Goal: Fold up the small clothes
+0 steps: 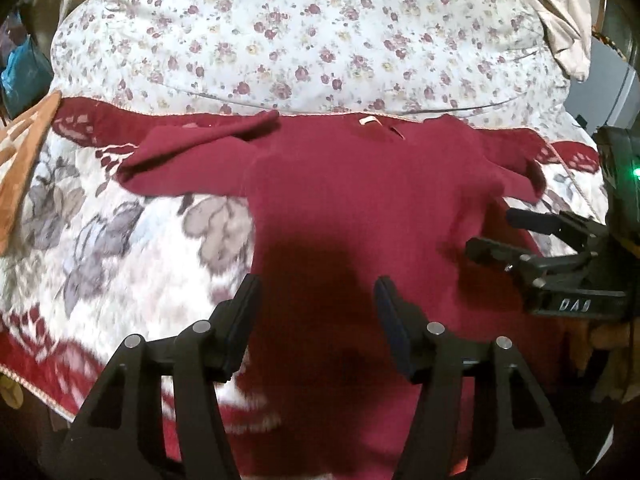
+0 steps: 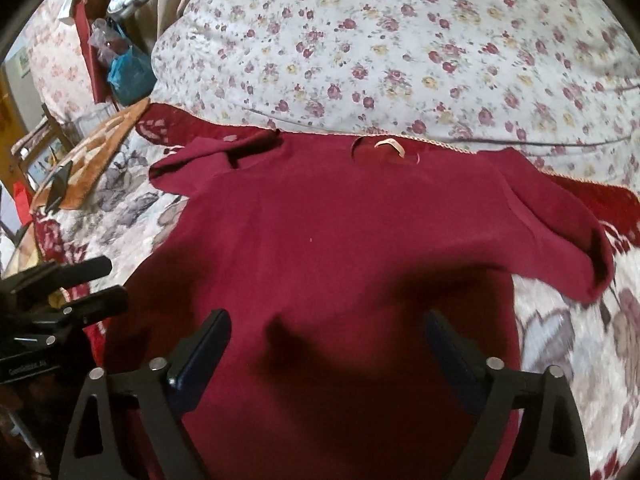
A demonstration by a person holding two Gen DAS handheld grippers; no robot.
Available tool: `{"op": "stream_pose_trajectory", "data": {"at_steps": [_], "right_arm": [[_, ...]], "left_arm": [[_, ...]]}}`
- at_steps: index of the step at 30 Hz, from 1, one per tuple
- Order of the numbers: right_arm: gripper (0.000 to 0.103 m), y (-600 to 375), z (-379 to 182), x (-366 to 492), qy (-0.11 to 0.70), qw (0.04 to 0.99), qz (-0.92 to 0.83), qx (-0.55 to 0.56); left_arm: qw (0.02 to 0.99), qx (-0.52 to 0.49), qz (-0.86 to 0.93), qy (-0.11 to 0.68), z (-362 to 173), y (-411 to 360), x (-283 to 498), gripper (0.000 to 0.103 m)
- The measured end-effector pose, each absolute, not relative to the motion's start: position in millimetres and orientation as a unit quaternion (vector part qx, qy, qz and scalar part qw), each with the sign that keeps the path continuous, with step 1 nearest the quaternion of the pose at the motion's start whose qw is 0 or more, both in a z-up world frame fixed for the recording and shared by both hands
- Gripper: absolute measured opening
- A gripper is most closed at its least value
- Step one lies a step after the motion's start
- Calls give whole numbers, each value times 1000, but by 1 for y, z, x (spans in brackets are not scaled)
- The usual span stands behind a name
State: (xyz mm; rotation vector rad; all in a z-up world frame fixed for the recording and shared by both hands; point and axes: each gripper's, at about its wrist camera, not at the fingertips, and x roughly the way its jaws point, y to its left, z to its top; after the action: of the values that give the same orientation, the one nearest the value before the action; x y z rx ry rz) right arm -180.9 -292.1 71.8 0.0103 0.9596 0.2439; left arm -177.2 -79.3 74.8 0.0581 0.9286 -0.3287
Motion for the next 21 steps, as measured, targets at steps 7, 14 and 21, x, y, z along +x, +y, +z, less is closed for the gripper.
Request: {"op": "stream_pose_trajectory", "data": {"at_steps": [7, 14, 21], "right_arm": [[83, -288, 49, -152, 478, 873, 95, 9], [86, -277, 26, -150, 491, 866, 86, -38], [96, -275, 22, -148, 495, 862, 101, -36]], "left_arm": [[881, 34, -143, 449, 61, -89, -142, 59], [868, 15, -122, 481, 30, -79, -121, 59], [871, 7, -119, 477, 25, -73, -121, 59]]}}
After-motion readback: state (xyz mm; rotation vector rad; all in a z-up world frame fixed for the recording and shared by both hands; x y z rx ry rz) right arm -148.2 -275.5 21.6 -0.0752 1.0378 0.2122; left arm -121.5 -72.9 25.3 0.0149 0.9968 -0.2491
